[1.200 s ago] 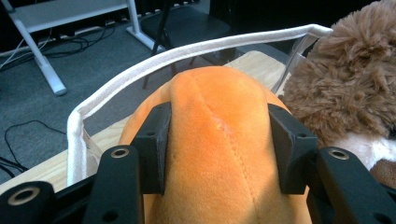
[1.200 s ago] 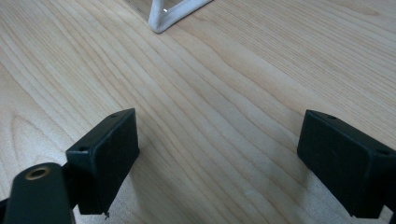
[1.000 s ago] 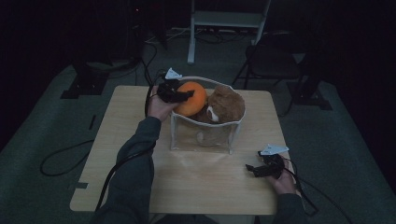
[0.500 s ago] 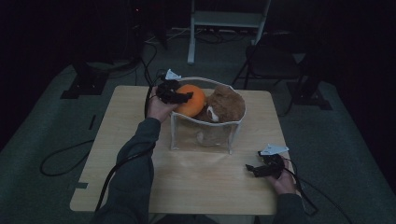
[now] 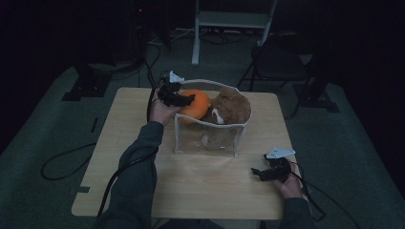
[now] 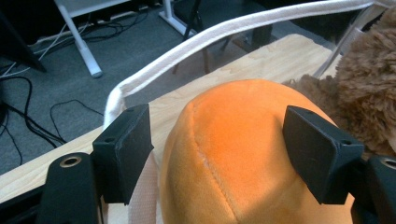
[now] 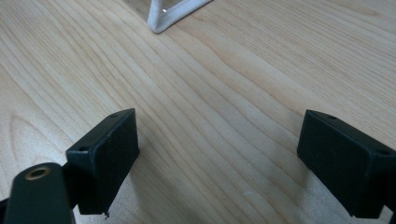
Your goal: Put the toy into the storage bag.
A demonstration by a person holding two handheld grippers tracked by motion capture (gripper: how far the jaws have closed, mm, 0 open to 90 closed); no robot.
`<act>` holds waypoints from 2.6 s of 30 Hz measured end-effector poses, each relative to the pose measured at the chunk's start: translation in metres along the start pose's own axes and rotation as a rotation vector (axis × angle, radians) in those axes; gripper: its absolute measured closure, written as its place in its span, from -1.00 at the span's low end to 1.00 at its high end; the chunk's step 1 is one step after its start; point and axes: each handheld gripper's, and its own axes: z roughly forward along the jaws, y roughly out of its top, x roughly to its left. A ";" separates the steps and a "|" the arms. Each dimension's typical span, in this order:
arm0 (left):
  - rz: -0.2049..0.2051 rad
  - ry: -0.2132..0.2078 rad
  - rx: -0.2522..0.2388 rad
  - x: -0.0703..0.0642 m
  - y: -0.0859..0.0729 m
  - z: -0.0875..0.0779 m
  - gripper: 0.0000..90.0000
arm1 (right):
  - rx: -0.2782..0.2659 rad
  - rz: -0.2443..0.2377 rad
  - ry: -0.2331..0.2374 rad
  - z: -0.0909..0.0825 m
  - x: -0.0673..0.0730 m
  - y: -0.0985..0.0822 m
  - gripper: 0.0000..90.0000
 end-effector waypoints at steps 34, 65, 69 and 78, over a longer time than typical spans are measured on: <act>-0.058 0.100 -0.041 0.009 -0.005 -0.006 -0.09 | 0.001 0.002 -0.001 0.000 0.000 0.000 -0.74; -0.131 0.078 -0.142 0.028 -0.003 -0.043 -0.15 | 0.000 0.002 -0.001 0.000 0.000 0.000 -0.74; -0.152 0.078 -0.157 0.034 -0.010 -0.051 -0.16 | 0.000 0.001 -0.001 0.000 0.000 0.000 -0.74; -0.212 0.086 -0.190 0.051 -0.030 -0.070 -0.16 | 0.001 0.002 -0.001 0.000 0.000 0.000 -0.74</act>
